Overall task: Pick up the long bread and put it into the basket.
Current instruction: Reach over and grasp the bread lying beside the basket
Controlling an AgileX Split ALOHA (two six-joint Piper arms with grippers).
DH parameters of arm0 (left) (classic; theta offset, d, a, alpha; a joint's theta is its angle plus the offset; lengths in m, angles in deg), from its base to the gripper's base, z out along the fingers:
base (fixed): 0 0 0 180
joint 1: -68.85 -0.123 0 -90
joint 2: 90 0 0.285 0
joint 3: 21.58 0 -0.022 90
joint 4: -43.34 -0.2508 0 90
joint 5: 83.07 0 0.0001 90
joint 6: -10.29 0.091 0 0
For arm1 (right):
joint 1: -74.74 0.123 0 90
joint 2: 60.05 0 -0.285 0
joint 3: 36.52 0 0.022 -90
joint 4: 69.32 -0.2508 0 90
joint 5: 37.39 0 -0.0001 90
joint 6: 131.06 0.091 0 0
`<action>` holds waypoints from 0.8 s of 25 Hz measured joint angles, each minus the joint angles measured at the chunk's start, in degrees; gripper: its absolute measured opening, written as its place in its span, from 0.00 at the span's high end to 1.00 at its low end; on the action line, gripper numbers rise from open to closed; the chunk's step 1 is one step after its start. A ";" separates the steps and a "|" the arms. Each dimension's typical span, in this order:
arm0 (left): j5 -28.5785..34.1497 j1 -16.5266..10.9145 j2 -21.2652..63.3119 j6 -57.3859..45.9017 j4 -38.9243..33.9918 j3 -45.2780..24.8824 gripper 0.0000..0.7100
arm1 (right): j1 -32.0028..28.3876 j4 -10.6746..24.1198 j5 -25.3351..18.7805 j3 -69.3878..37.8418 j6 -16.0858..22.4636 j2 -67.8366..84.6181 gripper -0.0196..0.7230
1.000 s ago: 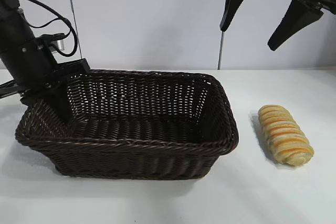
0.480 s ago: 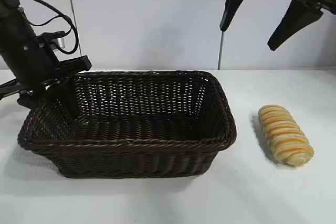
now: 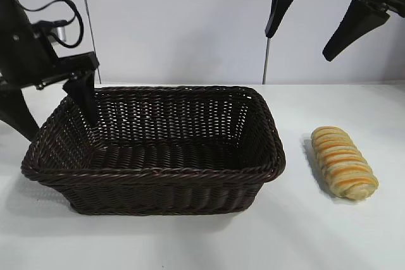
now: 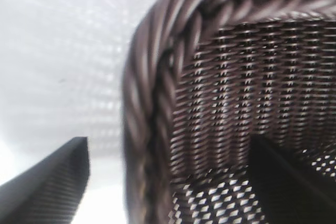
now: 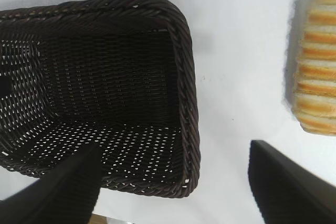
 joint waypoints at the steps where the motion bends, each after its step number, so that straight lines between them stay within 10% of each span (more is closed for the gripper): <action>1: 0.44 0.00 0.92 -0.01 0.00 0.00 0.06 | 0.00 0.00 0.00 0.00 0.00 0.00 0.22; 20: 3.83 -0.63 5.69 -0.22 -0.16 0.00 0.06 | 0.00 0.00 -0.13 0.00 0.00 0.00 0.22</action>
